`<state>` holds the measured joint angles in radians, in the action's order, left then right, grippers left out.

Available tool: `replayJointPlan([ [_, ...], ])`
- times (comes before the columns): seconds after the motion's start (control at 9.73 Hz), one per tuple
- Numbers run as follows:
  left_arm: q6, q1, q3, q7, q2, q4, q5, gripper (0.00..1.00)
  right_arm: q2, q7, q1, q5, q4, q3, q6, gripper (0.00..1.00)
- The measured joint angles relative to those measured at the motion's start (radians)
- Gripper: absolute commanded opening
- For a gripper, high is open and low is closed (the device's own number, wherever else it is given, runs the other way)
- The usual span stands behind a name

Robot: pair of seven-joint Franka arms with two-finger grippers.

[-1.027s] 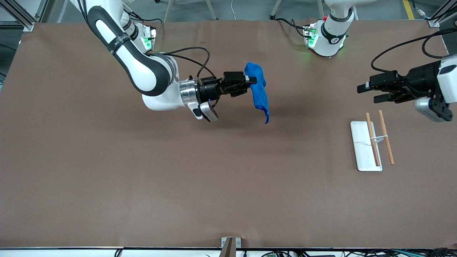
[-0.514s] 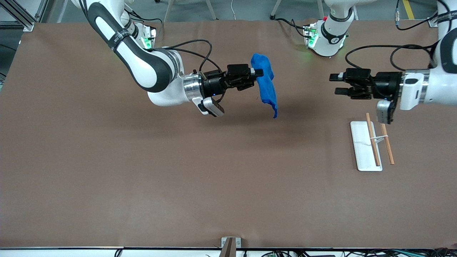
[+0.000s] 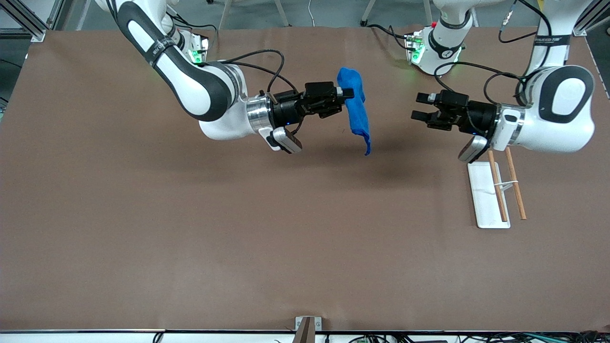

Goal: Right arm passes towel to left arm to hang
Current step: 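Hold the towel up with the right gripper while the left gripper approaches, then close the left gripper on the towel beside the right gripper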

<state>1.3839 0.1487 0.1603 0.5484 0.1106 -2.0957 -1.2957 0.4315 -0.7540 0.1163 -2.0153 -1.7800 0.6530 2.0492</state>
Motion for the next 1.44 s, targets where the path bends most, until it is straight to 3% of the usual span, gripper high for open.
replayJointPlan([
  [0.21, 0.007, -0.003, 0.041, 0.050, 0.007, -0.045, -0.074, 0.96, 0.000, 0.000, 0.000, 0.000, 0.000, 0.000, 0.000, 0.01],
  [0.72, 0.183, -0.025, 0.179, 0.121, 0.045, -0.076, -0.239, 0.90, 0.000, 0.000, -0.001, -0.001, 0.001, 0.001, 0.001, 0.01],
  [0.92, 0.231, -0.024, 0.200, 0.158, 0.050, -0.098, -0.291, 0.72, 0.000, 0.000, -0.001, -0.001, 0.001, 0.002, 0.001, 0.01],
  [1.03, 0.241, -0.024, 0.206, 0.160, 0.050, -0.102, -0.314, 0.58, 0.000, 0.000, -0.001, -0.001, 0.001, 0.002, 0.001, 0.01],
  [1.13, 0.243, -0.024, 0.208, 0.162, 0.050, -0.102, -0.333, 0.52, 0.000, 0.000, -0.001, -0.001, 0.001, 0.002, 0.001, 0.01],
  [1.34, 0.244, -0.019, 0.208, 0.164, 0.048, -0.102, -0.360, 0.15, 0.000, -0.001, -0.001, -0.001, 0.001, 0.003, 0.002, 0.01],
  [1.44, 0.244, -0.016, 0.208, 0.165, 0.046, -0.102, -0.361, 0.01, 0.000, -0.001, -0.001, -0.001, 0.001, 0.003, 0.002, 0.01],
])
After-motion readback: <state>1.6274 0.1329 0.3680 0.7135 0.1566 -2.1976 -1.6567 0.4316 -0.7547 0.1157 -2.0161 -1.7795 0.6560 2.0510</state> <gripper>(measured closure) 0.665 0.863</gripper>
